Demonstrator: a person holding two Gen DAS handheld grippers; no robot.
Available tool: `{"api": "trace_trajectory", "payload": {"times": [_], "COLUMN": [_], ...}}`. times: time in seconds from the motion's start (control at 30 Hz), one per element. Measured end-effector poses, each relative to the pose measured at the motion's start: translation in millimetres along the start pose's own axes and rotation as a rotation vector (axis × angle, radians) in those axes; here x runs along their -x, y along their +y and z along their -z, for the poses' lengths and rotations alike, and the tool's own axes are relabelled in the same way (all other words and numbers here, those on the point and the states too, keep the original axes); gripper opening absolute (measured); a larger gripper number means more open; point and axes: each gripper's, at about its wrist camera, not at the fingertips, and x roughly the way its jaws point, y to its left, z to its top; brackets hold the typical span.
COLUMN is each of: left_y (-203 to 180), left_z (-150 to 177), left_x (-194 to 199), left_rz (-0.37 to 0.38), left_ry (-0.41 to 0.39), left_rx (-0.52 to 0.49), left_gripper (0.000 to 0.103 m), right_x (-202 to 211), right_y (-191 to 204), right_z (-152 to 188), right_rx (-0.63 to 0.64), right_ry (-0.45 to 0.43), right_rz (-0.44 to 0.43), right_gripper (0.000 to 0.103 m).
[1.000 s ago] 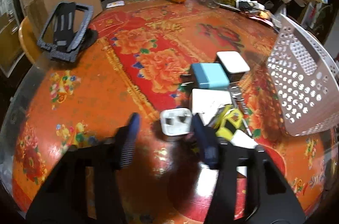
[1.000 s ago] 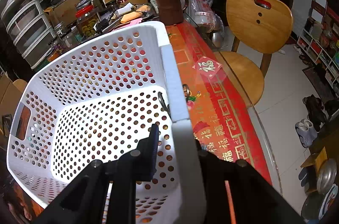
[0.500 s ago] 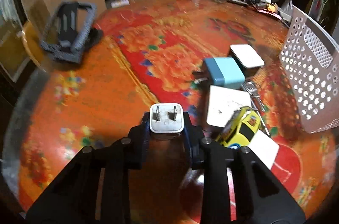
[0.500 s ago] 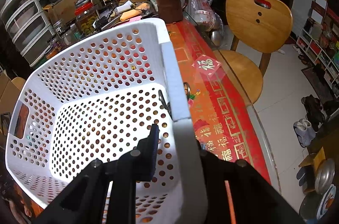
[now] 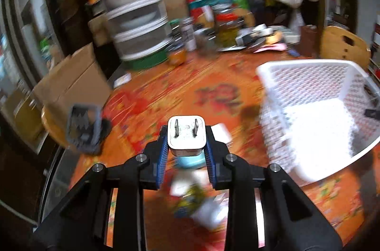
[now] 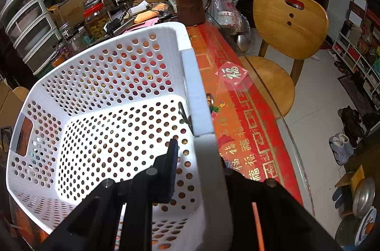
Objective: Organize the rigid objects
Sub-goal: 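Carry the white plug over the basket and open the left tool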
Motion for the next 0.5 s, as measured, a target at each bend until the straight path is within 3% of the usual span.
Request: {"api": "trace_trajectory", "payload": {"times": [0.27,0.5], "left_y": [-104,-149], "left_z": [-48,-52], "left_x": [14,-18], "left_rz": [0.127,0.126], "left_ry": [-0.026,0.046], "left_rx": [-0.125,-0.160], "left_gripper": [0.026,0.026], "right_x": [0,0], "right_y": [0,0], "right_z": [1,1], "right_rx": [0.002,0.004], "right_ry": [-0.002,-0.003], "right_rz": [-0.001,-0.003], "right_gripper": [0.017,0.017]}}
